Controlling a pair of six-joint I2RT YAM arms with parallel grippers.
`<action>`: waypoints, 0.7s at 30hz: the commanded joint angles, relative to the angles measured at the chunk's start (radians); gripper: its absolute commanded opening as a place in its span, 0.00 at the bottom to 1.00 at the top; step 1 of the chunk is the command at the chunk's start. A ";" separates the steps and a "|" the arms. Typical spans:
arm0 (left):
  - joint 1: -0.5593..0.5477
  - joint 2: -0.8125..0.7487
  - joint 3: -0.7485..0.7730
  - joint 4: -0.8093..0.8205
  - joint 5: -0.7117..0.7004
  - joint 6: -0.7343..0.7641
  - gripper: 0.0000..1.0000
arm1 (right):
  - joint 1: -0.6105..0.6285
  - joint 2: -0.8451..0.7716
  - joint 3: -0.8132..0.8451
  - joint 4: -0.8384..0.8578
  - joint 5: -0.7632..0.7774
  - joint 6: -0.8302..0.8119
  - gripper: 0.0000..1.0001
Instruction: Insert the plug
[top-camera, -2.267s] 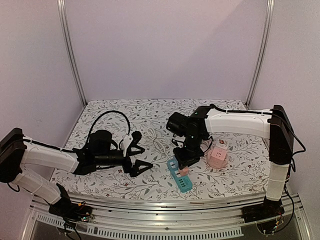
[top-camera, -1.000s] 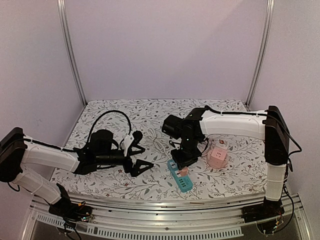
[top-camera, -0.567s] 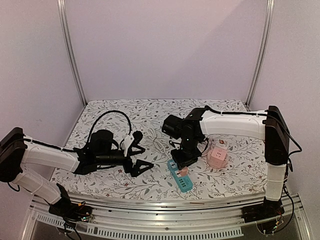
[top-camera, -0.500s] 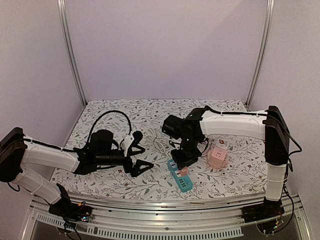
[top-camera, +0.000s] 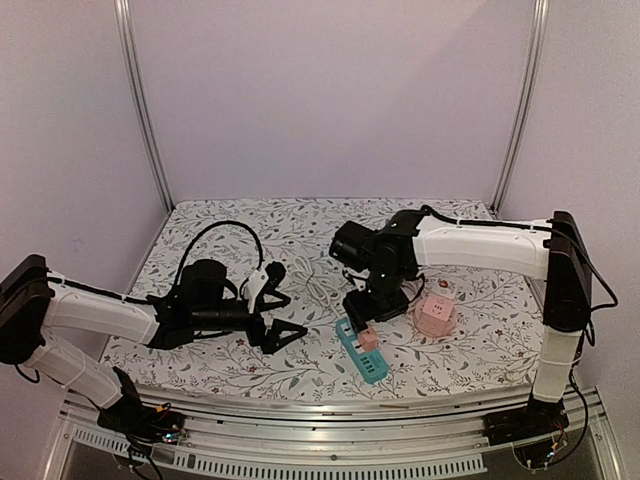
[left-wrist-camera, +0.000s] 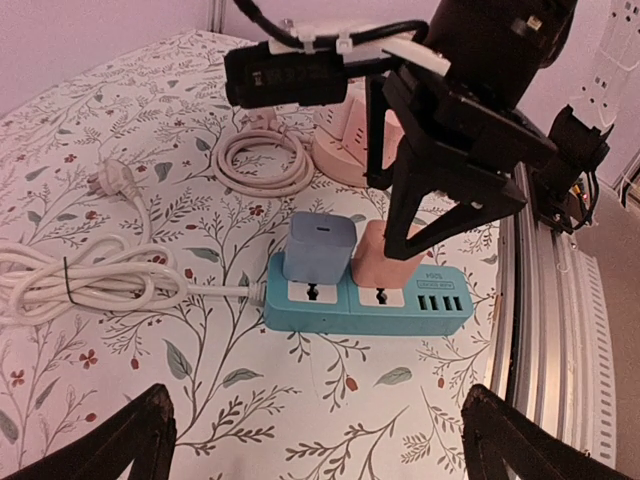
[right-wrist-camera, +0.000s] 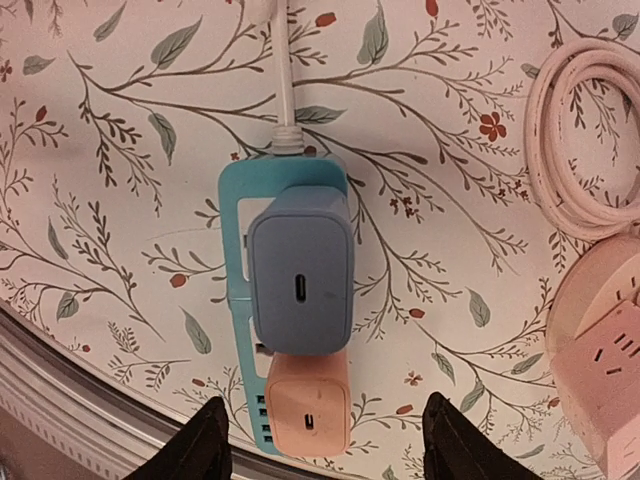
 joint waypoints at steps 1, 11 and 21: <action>-0.015 0.012 0.021 -0.013 0.002 0.008 0.99 | -0.001 -0.102 -0.006 0.042 -0.024 -0.004 0.70; -0.017 0.015 0.030 -0.014 0.006 0.006 0.99 | 0.002 -0.297 -0.113 0.160 0.049 -0.006 0.90; -0.017 -0.010 0.064 -0.043 -0.109 -0.015 0.99 | -0.004 -0.373 -0.185 0.300 0.063 -0.043 0.97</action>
